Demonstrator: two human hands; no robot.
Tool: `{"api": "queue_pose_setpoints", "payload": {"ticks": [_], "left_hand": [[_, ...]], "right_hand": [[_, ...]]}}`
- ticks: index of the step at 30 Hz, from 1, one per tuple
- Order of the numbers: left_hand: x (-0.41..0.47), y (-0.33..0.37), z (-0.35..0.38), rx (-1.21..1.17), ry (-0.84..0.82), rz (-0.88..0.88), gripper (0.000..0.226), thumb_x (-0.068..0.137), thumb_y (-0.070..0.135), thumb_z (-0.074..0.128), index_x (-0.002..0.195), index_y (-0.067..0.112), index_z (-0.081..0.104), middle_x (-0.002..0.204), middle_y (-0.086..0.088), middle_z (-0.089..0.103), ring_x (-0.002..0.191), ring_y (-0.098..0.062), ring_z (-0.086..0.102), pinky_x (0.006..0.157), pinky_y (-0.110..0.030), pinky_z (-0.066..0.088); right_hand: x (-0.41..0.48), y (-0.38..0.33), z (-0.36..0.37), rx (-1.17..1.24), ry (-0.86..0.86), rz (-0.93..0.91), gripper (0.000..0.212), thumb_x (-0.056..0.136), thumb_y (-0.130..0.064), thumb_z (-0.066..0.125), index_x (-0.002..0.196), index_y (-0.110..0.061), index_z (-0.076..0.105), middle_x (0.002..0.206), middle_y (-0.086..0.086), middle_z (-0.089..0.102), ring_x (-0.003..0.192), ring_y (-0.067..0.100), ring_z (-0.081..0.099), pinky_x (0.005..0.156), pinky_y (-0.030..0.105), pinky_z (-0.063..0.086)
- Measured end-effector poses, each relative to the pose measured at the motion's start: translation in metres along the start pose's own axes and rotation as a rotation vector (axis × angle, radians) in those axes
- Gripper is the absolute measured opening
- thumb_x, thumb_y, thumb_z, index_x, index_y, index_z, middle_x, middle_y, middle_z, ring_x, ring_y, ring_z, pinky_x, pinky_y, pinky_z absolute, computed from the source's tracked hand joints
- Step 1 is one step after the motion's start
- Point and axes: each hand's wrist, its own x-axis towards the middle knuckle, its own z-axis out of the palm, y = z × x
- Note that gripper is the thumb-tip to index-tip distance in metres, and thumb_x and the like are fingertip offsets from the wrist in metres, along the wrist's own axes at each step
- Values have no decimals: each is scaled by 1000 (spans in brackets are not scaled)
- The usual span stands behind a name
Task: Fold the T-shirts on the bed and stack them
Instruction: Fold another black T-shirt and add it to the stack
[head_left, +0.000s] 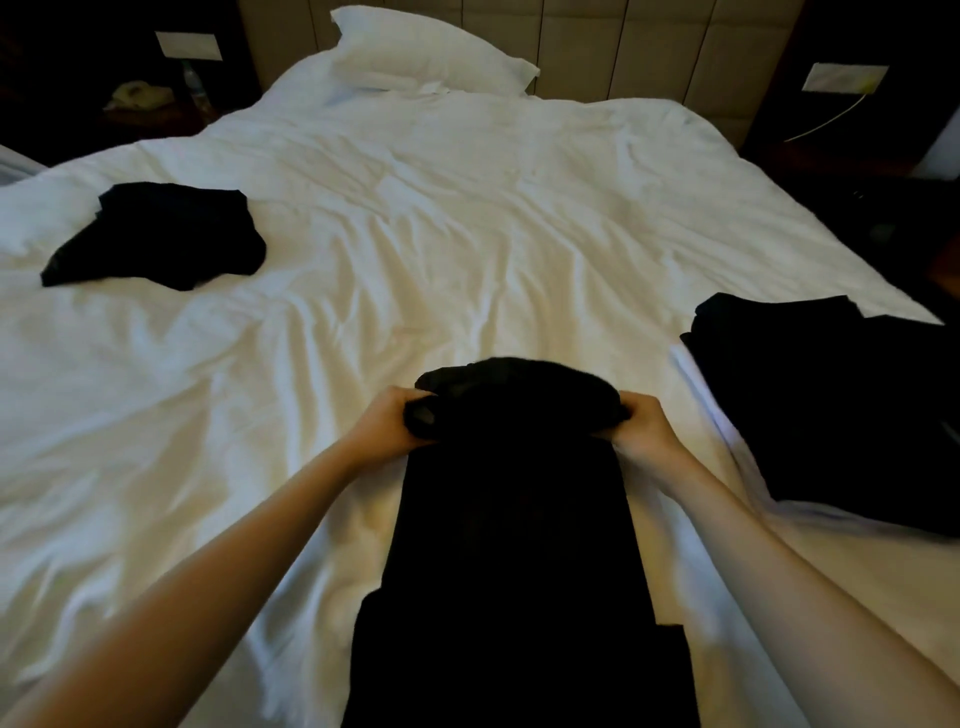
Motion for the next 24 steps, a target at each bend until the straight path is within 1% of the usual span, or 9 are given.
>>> {"api": "queue_pose_setpoints", "payload": {"ticks": [2,5,8,10,12,15,18,20,24], "left_hand": [[-11,-7,2,172,-37,33,34,72,-2,75,105,1,69,110,-13,67,110,-18,58,94,-18,39],[-18,-10,-3,416,-178,128,38,77,-2,70,112,12,69,133,-3,56,130,-21,44,110,-34,31],[-22,0,-13,545,-395,56,53,81,-5,56,122,29,62,149,8,33,141,-14,23,115,-38,18],[-26,9,-19,470,-468,-14,77,78,-16,44,108,51,64,151,14,24,141,-7,14,115,-30,17],[-32,16,-22,373,-486,-15,98,73,-22,38,80,74,56,144,25,23,137,0,10,110,-28,22],[-33,20,-21,325,-498,-20,92,68,-23,40,68,68,59,140,27,33,137,2,13,104,-25,23],[-33,22,-13,208,-335,-123,68,64,-23,36,58,38,66,126,14,57,133,-3,29,100,-20,25],[-32,22,-9,97,-160,-188,55,69,-22,33,64,23,65,112,10,63,128,-10,41,99,-20,28],[-21,25,-3,-162,158,-370,27,91,4,51,116,15,50,121,-4,53,102,-16,56,78,-21,47]], "right_hand": [[-10,8,-4,-178,-81,-60,38,80,21,57,65,-15,56,58,-16,57,61,-9,49,63,16,38],[-18,15,-13,-544,-266,-82,38,84,11,56,114,-10,66,113,-10,58,108,4,51,93,18,37],[-19,15,-21,-836,-383,-151,46,84,11,51,120,-14,65,139,-7,48,133,11,38,108,21,27],[-20,8,-21,-748,-332,-124,52,82,18,43,113,-14,69,138,-2,50,134,14,37,109,21,25],[-25,-5,-15,-433,-226,-48,60,78,24,37,102,-20,70,124,0,57,127,16,44,105,21,31],[-32,-12,-1,-370,-331,11,52,84,15,40,96,-27,68,124,-3,55,126,11,43,105,24,31],[-36,-8,6,-706,-517,-29,40,87,1,47,83,-29,72,139,-6,48,135,9,33,114,30,19],[-38,-8,4,-667,-470,-40,40,86,0,49,72,-31,69,138,-6,49,133,13,36,112,31,22],[-28,-5,6,-379,-45,52,30,89,-10,59,118,-18,59,135,5,44,128,19,40,95,21,30]]}}
